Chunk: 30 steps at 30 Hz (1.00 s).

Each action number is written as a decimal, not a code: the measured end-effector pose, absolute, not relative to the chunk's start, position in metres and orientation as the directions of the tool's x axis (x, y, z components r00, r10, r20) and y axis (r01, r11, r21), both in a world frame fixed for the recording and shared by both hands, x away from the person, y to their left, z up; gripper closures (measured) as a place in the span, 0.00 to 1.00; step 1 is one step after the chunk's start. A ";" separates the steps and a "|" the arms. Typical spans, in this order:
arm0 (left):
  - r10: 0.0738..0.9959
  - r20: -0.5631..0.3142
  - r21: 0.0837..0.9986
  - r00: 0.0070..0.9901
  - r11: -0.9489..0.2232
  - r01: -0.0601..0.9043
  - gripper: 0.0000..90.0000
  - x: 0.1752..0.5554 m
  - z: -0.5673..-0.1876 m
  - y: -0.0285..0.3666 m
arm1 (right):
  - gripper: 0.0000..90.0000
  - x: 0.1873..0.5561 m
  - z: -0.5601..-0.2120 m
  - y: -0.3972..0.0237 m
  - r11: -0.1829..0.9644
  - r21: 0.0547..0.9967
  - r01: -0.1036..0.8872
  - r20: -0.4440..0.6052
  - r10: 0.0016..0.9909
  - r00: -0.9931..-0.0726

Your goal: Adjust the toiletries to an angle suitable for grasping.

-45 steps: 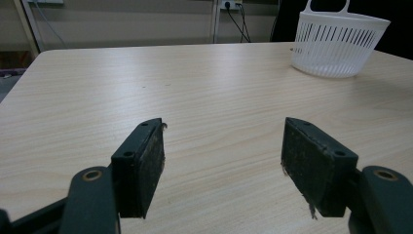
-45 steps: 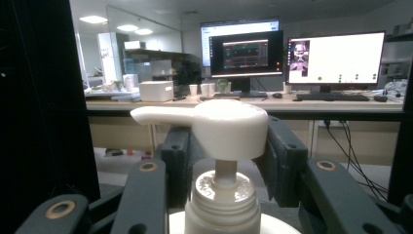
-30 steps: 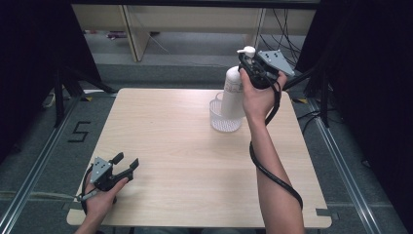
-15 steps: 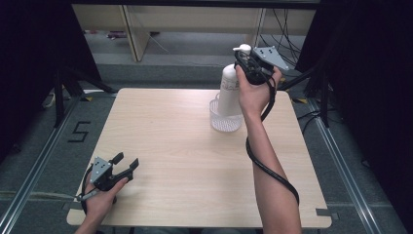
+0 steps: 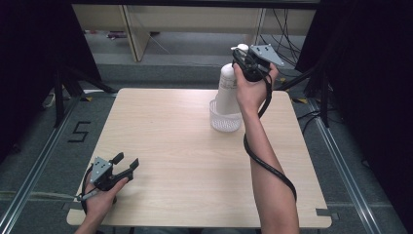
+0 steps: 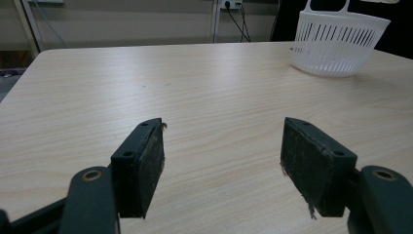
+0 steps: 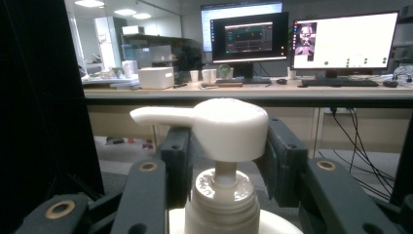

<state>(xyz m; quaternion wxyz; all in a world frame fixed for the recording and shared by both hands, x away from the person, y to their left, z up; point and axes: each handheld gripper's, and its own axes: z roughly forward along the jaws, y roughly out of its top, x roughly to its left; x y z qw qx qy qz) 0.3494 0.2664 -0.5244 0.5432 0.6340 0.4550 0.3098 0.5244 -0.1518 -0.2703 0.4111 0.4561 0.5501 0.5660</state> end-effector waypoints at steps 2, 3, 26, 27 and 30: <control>0.912 -0.108 0.970 0.396 0.010 0.243 0.36 0.349 -0.524 0.267 | 0.67 0.526 -0.271 -0.152 -0.051 0.998 0.037 0.058 0.969 -0.239; 0.912 -0.108 0.970 0.396 0.009 0.243 0.36 0.349 -0.524 0.267 | 0.67 0.528 -0.272 -0.152 -0.051 0.998 0.038 0.058 0.970 -0.235; 0.911 -0.109 0.970 0.398 0.009 0.244 0.35 0.350 -0.524 0.267 | 0.67 0.543 -0.287 -0.150 -0.051 0.995 0.084 0.068 0.976 -0.207; 0.911 -0.108 0.970 0.398 0.009 0.244 0.35 0.350 -0.524 0.267 | 0.67 0.543 -0.287 -0.150 -0.057 0.995 0.084 0.073 0.975 -0.208; 0.911 -0.108 0.970 0.399 0.009 0.244 0.35 0.350 -0.524 0.267 | 0.67 0.544 -0.289 -0.150 -0.051 0.994 0.092 0.069 0.976 -0.205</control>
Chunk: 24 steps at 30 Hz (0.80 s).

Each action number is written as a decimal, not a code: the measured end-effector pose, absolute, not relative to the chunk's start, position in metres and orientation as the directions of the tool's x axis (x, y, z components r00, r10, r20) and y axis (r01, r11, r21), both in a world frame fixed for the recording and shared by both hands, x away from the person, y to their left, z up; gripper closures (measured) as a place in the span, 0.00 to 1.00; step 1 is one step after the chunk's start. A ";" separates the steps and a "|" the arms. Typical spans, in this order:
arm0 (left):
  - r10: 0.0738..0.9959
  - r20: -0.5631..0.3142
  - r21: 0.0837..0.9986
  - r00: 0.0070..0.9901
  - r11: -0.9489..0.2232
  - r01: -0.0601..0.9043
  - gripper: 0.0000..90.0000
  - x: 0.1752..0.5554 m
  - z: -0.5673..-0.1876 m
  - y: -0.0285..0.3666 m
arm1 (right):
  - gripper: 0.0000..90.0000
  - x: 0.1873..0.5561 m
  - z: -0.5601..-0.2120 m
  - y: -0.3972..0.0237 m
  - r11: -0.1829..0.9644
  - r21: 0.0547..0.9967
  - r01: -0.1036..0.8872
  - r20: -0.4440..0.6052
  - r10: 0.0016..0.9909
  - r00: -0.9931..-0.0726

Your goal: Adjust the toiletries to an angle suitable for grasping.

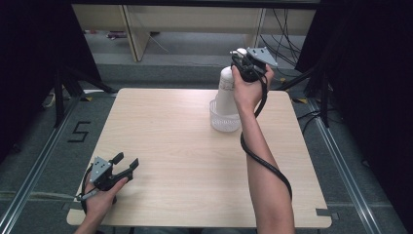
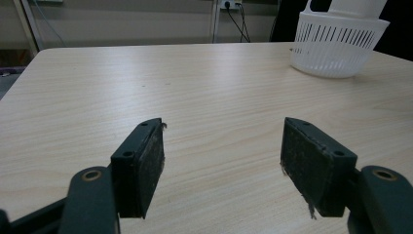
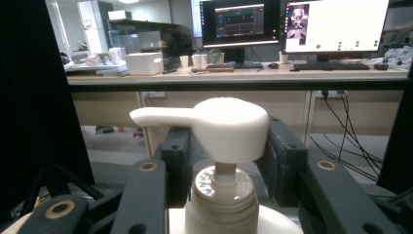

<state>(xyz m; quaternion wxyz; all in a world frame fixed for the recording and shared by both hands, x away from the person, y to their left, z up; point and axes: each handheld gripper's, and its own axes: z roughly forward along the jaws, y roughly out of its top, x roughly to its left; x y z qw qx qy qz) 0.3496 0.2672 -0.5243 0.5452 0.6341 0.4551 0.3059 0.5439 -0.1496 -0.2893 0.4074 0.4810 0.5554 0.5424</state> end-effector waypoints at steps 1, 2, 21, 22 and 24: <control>0.911 -0.109 0.970 0.398 0.009 0.244 0.35 0.350 -0.524 0.267 | 0.67 0.545 -0.290 -0.150 -0.048 0.995 0.093 0.067 0.977 -0.204; 0.911 -0.109 0.970 0.399 0.009 0.244 0.35 0.350 -0.524 0.267 | 0.67 0.545 -0.291 -0.149 -0.053 0.994 0.095 0.071 0.977 -0.202; 0.910 -0.108 0.970 0.399 0.008 0.244 0.35 0.350 -0.524 0.267 | 0.67 0.549 -0.297 -0.151 -0.046 0.993 0.109 0.066 0.979 -0.193; 0.910 -0.108 0.970 0.399 0.008 0.244 0.36 0.350 -0.524 0.267 | 0.67 0.549 -0.297 -0.151 -0.049 0.993 0.110 0.070 0.978 -0.195; 0.911 -0.108 0.970 0.399 0.008 0.244 0.35 0.350 -0.524 0.267 | 0.67 0.549 -0.298 -0.151 -0.044 0.993 0.111 0.065 0.979 -0.194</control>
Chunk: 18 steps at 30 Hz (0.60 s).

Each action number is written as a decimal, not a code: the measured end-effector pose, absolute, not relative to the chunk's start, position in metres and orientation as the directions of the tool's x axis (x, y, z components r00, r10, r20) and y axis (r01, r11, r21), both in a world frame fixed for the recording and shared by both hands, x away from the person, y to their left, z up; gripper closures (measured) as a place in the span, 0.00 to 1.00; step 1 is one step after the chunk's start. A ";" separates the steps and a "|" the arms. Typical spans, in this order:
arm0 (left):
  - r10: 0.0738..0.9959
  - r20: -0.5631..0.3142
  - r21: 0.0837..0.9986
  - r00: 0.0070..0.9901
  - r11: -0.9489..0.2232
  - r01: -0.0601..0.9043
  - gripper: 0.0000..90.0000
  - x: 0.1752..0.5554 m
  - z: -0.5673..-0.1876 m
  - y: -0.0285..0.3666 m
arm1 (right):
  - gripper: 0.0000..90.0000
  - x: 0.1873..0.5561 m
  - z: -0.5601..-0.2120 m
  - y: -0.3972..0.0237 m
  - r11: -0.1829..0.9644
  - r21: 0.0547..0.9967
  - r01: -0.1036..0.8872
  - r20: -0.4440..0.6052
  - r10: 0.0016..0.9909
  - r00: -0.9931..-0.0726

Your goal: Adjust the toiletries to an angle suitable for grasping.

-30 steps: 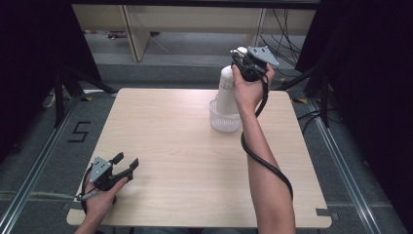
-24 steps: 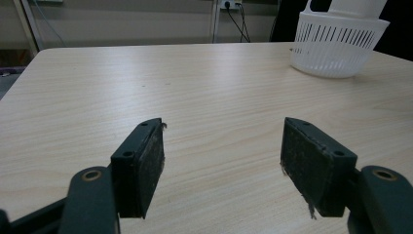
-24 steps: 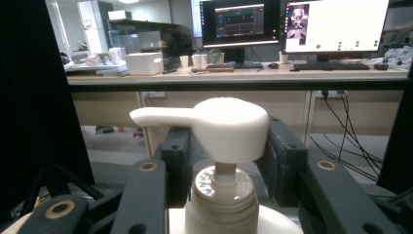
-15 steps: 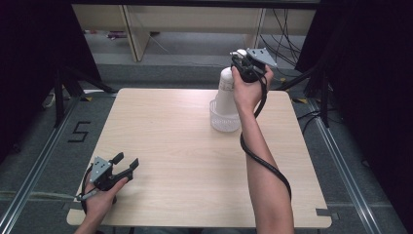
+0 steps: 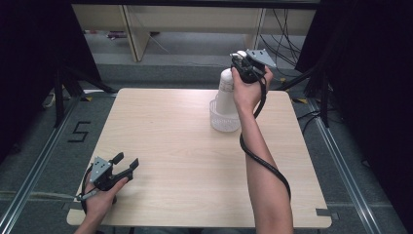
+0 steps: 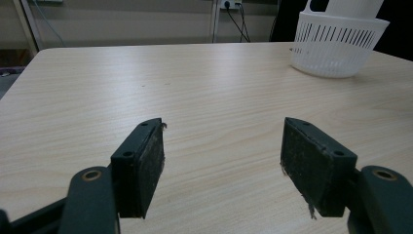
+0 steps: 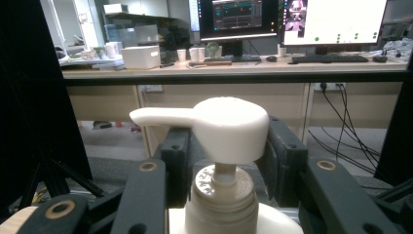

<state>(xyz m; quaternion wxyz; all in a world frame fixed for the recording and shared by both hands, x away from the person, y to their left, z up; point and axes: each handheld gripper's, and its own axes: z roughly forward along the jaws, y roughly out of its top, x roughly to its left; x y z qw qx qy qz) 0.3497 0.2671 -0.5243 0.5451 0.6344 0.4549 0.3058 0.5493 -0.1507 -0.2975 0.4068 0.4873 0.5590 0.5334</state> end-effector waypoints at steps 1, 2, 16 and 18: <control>0.911 -0.108 0.970 0.399 0.008 0.244 0.35 0.350 -0.524 0.267 | 0.67 0.549 -0.298 -0.150 -0.050 0.992 0.115 0.072 0.978 -0.195; 0.911 -0.108 0.970 0.399 0.008 0.244 0.35 0.350 -0.524 0.267 | 0.67 0.549 -0.298 -0.150 -0.053 0.992 0.118 0.075 0.978 -0.192; 0.911 -0.109 0.970 0.399 0.009 0.244 0.35 0.350 -0.524 0.267 | 0.67 0.549 -0.307 -0.150 -0.049 0.990 0.134 0.074 0.979 -0.191; 0.910 -0.108 0.970 0.399 0.008 0.245 0.35 0.350 -0.524 0.267 | 0.67 0.549 -0.308 -0.150 -0.048 0.989 0.137 0.074 0.979 -0.190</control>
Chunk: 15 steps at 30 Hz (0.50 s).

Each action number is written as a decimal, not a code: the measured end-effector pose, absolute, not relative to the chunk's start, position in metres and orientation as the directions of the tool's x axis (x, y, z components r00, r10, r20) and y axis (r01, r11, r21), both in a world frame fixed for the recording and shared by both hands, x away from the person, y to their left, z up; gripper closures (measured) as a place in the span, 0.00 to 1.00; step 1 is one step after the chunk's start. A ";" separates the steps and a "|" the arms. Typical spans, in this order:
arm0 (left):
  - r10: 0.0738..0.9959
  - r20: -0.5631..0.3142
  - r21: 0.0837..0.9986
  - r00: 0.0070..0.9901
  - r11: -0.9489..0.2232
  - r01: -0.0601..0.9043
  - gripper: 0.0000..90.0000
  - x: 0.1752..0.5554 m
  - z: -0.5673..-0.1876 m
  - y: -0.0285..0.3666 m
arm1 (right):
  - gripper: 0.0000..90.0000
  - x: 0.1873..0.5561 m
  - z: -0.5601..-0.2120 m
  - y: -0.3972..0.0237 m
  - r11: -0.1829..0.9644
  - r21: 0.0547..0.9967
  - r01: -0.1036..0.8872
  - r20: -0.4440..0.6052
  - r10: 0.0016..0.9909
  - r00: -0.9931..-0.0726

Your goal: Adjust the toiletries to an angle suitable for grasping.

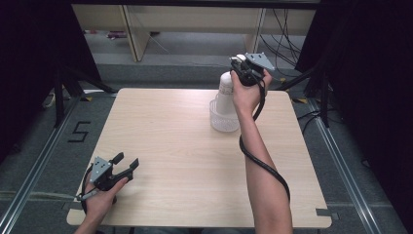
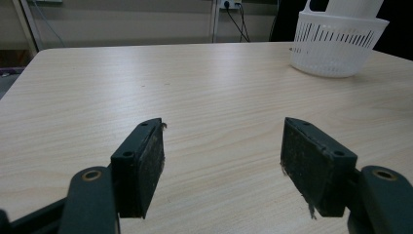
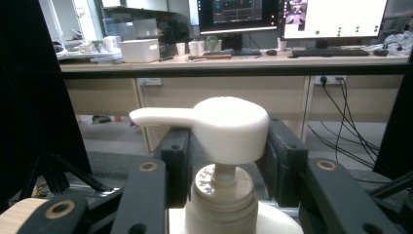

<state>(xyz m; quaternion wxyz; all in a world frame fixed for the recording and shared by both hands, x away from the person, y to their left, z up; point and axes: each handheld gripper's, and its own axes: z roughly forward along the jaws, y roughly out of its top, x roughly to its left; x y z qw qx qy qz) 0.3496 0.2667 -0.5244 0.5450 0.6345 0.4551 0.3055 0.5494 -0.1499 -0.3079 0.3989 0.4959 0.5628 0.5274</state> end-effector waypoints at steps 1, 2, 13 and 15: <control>0.910 -0.108 0.970 0.399 0.008 0.245 0.35 0.350 -0.524 0.267 | 0.67 0.550 -0.308 -0.150 -0.045 0.990 0.137 0.071 0.979 -0.191; 0.910 -0.108 0.970 0.400 0.007 0.245 0.35 0.350 -0.524 0.267 | 0.67 0.550 -0.309 -0.150 -0.041 0.990 0.135 0.067 0.979 -0.194; 0.910 -0.107 0.970 0.401 0.006 0.244 0.35 0.350 -0.524 0.267 | 0.67 0.549 -0.316 -0.150 -0.033 0.988 0.148 0.062 0.979 -0.196; 0.913 -0.104 0.967 0.394 0.000 0.254 0.35 0.349 -0.524 0.267 | 0.67 0.549 -0.318 -0.150 -0.027 0.989 0.147 0.055 0.979 -0.196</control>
